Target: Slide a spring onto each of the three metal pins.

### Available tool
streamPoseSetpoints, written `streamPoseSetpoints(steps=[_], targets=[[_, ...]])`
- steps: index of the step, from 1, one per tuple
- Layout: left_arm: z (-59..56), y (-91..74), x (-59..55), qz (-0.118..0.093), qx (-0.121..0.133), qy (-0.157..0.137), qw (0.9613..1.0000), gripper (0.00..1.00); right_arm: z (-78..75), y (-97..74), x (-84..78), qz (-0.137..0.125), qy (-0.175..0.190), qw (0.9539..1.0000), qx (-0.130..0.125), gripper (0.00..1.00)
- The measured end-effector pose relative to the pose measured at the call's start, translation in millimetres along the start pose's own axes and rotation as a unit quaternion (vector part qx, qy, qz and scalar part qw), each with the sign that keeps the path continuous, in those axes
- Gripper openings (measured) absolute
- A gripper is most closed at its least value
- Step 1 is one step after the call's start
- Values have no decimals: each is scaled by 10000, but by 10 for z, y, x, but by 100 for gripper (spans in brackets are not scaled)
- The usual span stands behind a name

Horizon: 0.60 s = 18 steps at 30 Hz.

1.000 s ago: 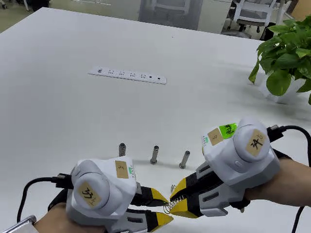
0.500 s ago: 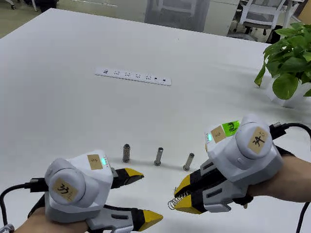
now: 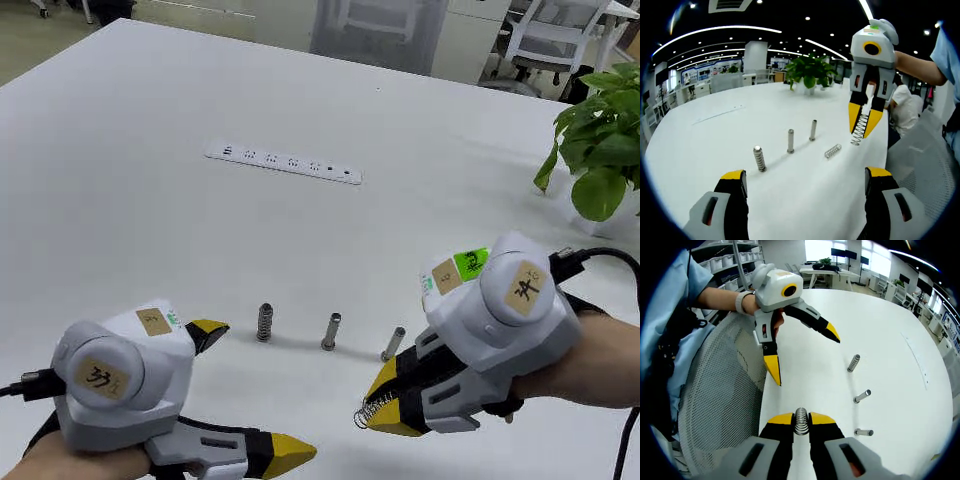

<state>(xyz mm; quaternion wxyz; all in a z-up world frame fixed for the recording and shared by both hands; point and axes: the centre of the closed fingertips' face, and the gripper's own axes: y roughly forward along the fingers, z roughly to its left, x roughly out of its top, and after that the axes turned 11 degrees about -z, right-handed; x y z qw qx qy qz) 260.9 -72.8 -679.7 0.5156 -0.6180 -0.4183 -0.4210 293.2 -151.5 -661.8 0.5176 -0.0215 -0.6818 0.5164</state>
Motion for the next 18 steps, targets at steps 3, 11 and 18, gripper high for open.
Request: streamPoseSetpoints(steps=[3,11,18], targets=[[42,-22,7,-61,116,-52,9999,100,-83,-24,20,119,-125,9998,33,12],[130,-31,-38,-92,222,-46,9997,100,-368,-51,136,328,-466,9984,38,12],[120,-26,-42,-116,222,44,9997,100,-609,-90,317,363,-685,9970,-30,12]])
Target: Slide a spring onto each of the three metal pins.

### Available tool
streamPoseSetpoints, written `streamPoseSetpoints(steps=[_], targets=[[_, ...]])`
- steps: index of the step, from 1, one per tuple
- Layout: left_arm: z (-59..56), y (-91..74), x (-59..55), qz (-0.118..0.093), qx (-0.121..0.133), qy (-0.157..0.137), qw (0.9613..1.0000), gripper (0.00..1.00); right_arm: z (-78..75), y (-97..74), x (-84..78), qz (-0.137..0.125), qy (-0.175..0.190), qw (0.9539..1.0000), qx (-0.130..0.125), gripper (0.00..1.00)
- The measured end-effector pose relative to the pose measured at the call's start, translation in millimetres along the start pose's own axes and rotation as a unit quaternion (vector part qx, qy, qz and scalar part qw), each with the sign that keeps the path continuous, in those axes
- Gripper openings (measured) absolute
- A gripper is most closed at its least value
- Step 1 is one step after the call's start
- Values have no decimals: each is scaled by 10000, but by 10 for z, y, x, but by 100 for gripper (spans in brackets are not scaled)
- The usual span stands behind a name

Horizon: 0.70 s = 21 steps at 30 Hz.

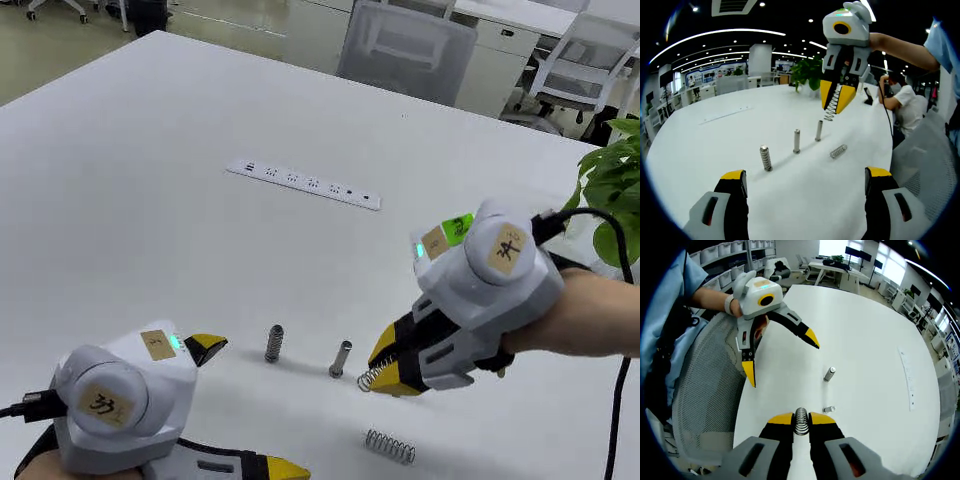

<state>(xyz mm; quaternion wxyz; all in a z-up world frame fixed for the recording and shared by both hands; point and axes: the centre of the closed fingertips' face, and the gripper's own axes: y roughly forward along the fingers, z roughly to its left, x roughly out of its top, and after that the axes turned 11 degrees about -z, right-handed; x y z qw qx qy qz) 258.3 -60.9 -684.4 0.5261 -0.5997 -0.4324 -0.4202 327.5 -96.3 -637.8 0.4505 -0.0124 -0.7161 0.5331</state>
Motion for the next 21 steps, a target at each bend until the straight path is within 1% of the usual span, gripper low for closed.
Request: streamPoseSetpoints(steps=[3,7,8,10,13,17,18,20,21], targets=[[-18,0,25,-45,16,8,10000,100,-103,-29,34,37,-43,10000,-35,12],[-4,8,34,-80,33,-17,10000,100,-230,-28,17,203,-131,9997,-40,12],[21,8,27,-94,48,-8,9999,100,-275,-16,3,260,-139,9996,-33,12],[29,5,13,-90,46,-12,9999,100,-325,-1,-9,348,-181,9992,-30,12],[31,2,3,-71,46,1,10000,100,-355,14,-10,578,-378,9976,12,12],[46,2,-10,-51,45,47,10000,100,-364,57,16,636,-421,9970,89,12],[38,2,-2,-47,49,52,10000,100,-356,78,3,714,-471,9962,144,12],[36,1,5,-41,58,63,10000,100,-381,114,-30,811,-583,9949,160,12],[37,1,6,-39,63,65,10000,100,-386,125,-32,818,-582,9948,168,12]])
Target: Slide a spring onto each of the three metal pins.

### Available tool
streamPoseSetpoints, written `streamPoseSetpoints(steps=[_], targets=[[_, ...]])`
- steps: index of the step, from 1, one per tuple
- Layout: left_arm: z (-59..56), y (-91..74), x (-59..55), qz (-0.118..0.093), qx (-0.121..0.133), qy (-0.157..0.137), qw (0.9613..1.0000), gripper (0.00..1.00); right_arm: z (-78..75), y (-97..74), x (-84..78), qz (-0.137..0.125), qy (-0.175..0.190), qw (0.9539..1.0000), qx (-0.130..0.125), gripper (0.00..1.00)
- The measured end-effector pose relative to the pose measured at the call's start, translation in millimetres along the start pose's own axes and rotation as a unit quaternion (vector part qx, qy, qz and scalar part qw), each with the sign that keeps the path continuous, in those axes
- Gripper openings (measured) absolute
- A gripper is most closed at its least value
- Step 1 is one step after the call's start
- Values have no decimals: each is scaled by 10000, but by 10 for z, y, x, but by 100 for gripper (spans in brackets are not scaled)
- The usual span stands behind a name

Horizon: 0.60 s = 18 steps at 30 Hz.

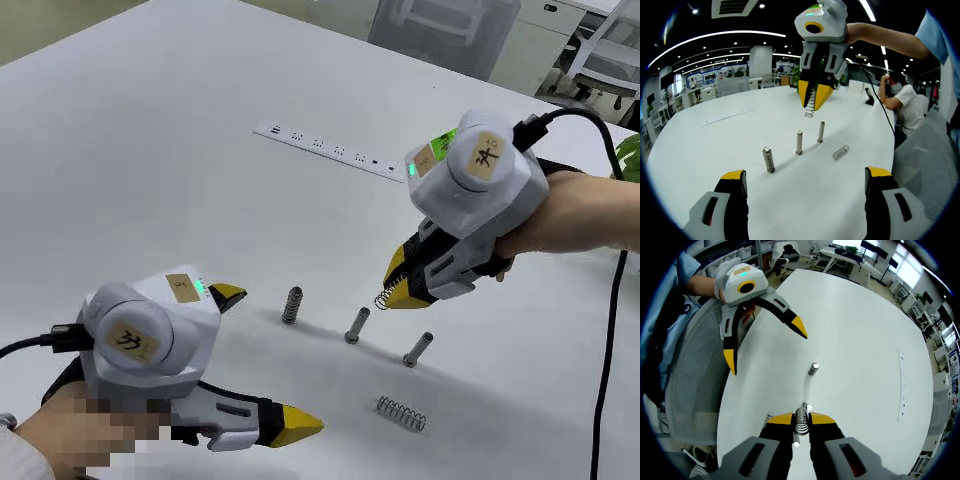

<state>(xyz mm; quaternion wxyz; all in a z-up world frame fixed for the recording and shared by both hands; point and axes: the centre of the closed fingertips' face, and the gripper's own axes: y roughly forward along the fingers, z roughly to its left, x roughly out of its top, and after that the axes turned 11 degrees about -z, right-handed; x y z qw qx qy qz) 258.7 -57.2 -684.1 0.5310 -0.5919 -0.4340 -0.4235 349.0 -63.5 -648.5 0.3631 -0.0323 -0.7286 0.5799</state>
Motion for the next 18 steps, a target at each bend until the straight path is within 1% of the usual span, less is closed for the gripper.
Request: streamPoseSetpoints(steps=[2,6,9,12,18], targets=[[3,-2,6,5,17,1,10000,100,-38,40,4,9,-15,10000,0,12],[26,-11,12,9,61,-15,10000,100,-67,82,-56,353,-267,9990,45,12],[36,-13,-6,24,74,-48,10000,98,-76,127,-46,395,-313,9987,68,12],[38,-10,-11,28,88,-46,9999,99,-81,164,-45,424,-340,9985,120,12],[73,-15,-35,32,121,-39,9999,99,-81,222,-86,559,-418,9974,185,12]])
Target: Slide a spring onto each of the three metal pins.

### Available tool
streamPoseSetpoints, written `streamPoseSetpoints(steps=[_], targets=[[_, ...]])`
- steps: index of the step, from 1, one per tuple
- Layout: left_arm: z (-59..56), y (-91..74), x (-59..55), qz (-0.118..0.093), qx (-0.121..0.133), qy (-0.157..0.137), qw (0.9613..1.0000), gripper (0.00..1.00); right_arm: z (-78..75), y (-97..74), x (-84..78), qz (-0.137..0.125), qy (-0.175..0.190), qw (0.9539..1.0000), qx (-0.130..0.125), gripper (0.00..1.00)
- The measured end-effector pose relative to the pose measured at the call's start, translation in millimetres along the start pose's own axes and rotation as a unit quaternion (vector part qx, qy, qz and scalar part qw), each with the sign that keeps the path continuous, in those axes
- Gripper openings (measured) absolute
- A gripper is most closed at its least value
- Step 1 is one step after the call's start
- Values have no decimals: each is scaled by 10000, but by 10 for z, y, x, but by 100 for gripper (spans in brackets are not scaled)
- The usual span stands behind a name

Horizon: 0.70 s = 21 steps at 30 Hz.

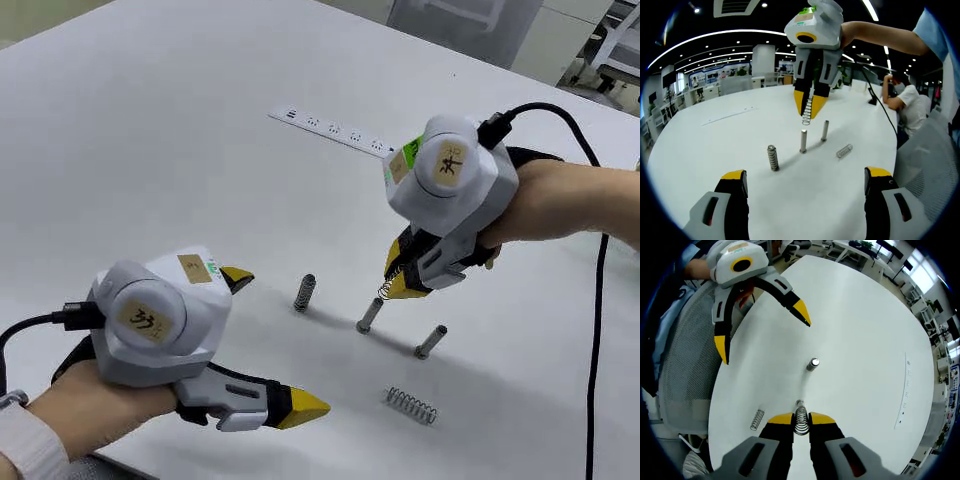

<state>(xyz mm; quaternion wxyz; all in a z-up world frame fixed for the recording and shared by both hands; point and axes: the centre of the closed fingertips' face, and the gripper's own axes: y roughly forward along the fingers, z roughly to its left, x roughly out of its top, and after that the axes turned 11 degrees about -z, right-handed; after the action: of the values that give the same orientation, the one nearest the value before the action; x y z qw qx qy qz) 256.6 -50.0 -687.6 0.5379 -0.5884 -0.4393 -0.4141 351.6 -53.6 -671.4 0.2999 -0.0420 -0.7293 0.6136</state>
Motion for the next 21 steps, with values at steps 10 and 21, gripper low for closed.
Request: streamPoseSetpoints(steps=[10,21], targets=[[55,-7,11,-38,120,-68,9999,100,-12,71,-15,79,-28,9999,59,12],[26,0,-21,24,31,-110,9999,100,-7,123,-68,185,-36,9997,142,13]])
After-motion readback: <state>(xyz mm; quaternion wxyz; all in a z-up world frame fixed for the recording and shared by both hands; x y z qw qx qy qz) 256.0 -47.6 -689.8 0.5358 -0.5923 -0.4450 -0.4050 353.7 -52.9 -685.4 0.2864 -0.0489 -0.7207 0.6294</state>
